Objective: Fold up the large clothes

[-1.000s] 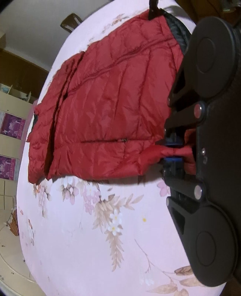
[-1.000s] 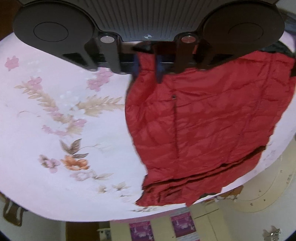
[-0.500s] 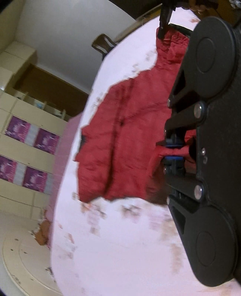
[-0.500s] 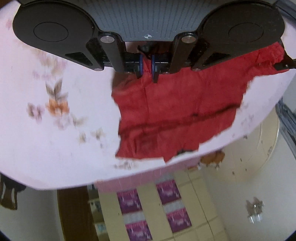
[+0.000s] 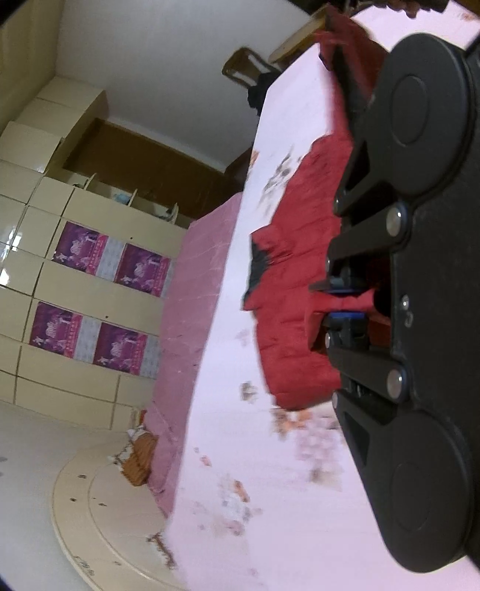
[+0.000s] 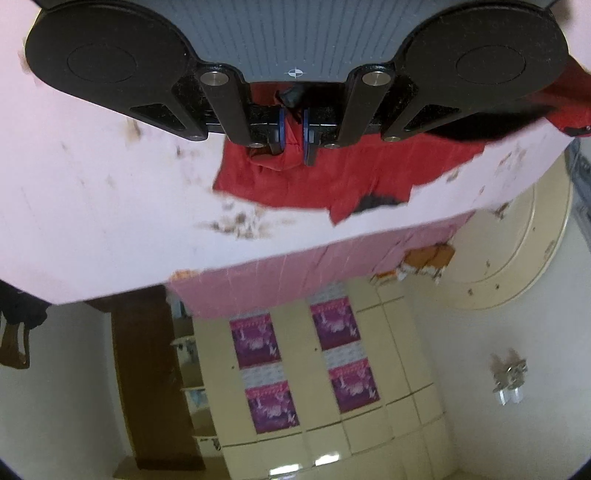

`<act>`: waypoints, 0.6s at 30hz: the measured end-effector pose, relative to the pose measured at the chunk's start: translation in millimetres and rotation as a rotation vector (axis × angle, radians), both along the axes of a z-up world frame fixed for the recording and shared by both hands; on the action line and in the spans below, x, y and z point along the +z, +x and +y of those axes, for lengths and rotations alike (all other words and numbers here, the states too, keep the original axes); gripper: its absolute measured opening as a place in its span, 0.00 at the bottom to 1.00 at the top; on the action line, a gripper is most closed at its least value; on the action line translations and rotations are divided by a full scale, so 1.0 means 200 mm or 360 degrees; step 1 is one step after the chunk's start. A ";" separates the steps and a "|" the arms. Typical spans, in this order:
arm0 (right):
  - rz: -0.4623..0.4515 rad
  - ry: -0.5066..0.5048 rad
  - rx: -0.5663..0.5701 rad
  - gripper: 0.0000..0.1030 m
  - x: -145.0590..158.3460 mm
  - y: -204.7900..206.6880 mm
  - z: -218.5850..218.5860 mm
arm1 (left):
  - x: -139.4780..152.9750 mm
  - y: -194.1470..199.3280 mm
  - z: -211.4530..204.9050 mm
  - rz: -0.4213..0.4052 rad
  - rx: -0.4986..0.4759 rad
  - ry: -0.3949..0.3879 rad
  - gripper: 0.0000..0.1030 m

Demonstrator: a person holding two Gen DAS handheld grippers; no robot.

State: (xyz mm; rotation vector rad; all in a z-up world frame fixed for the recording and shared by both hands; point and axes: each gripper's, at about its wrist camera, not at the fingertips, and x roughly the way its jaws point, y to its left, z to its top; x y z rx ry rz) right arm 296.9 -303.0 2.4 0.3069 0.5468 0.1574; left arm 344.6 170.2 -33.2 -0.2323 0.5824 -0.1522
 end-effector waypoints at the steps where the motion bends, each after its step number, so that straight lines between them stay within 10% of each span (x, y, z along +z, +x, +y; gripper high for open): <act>1: -0.0007 -0.0004 -0.0007 0.08 0.00 0.07 0.00 | 0.01 0.06 0.00 -0.0006 0.0013 0.0009 0.08; 18: 0.0116 -0.0073 -0.0034 0.08 -0.29 0.99 0.01 | -0.15 0.84 -0.08 0.0080 0.0260 0.0216 0.08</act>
